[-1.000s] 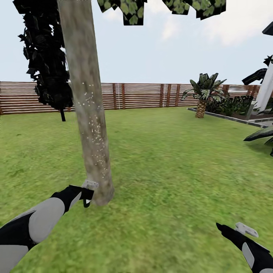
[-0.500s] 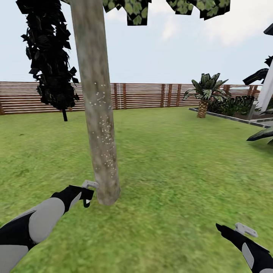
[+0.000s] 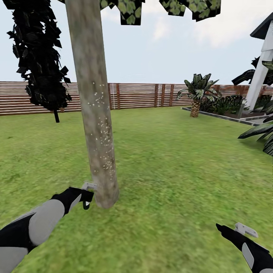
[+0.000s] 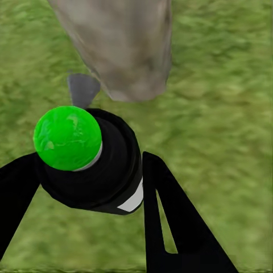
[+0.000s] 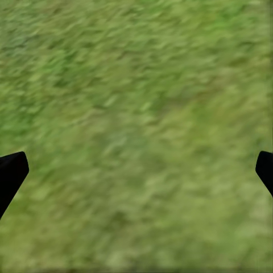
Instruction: In the garden, pick up the pesticide atomizer on the floor and spray pesticide onto both trees until each tree trunk is fully covered.
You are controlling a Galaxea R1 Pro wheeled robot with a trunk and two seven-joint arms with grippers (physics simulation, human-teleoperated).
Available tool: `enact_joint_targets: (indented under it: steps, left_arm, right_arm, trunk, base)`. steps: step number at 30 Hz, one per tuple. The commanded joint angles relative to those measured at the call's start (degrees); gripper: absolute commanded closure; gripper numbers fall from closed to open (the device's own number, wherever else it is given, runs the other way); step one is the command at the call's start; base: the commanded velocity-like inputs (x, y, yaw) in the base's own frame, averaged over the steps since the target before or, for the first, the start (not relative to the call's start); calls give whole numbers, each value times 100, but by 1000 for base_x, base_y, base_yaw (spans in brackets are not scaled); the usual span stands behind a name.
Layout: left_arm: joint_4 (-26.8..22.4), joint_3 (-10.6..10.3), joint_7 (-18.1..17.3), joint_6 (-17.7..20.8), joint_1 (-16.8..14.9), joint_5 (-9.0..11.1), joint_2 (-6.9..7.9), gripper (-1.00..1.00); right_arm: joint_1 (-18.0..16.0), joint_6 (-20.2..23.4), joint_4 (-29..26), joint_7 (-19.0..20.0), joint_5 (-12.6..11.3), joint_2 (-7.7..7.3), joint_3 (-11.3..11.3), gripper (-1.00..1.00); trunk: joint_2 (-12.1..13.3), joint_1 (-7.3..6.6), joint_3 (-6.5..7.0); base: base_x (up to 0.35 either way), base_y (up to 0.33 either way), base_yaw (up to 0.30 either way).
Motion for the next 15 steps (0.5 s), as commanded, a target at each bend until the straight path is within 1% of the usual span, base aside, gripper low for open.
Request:
enact_joint_targets:
  steps: [1, 4, 7, 11, 14, 15]
  left_arm:
    - [-7, 1, 35, 0, 48, -1, -2, 100]
    - [-5, 0, 537, -1, 130, -15, -5, 100]
    - [7, -1, 772, -1, 142, -17, -17, 100]
    - [9, 0, 798, -2, 143, -10, -22, 100]
    - [9, -1, 801, -1, 143, -9, -27, 100]
    - [9, -5, 801, -1, 143, -9, -29, 100]
  right_arm:
    - [0, 0, 0, 0, 0, 0, 0, -100]
    - [0, 0, 0, 0, 0, 0, 0, -100]
    - [-1, 0, 0, 0, 0, 0, 0, -100]
    - [0, 0, 0, 0, 0, 0, 0, -100]
    - [0, 0, 0, 1, 0, 0, 0, -100]
    - [0, 0, 0, 0, -3, 0, 0, -100]
  trunk:
    - [0, 0, 1]
    - [0, 0, 1]
    - [0, 0, 1]
    - [0, 0, 1]
    - [0, 0, 1]
    - [0, 0, 1]
  base:
    - [1, 3, -3]
    - [0, 0, 0]
    - [0, 0, 0]
    - [5, 0, 0]
    - [171, 118, -17]
    - [232, 188, -161]
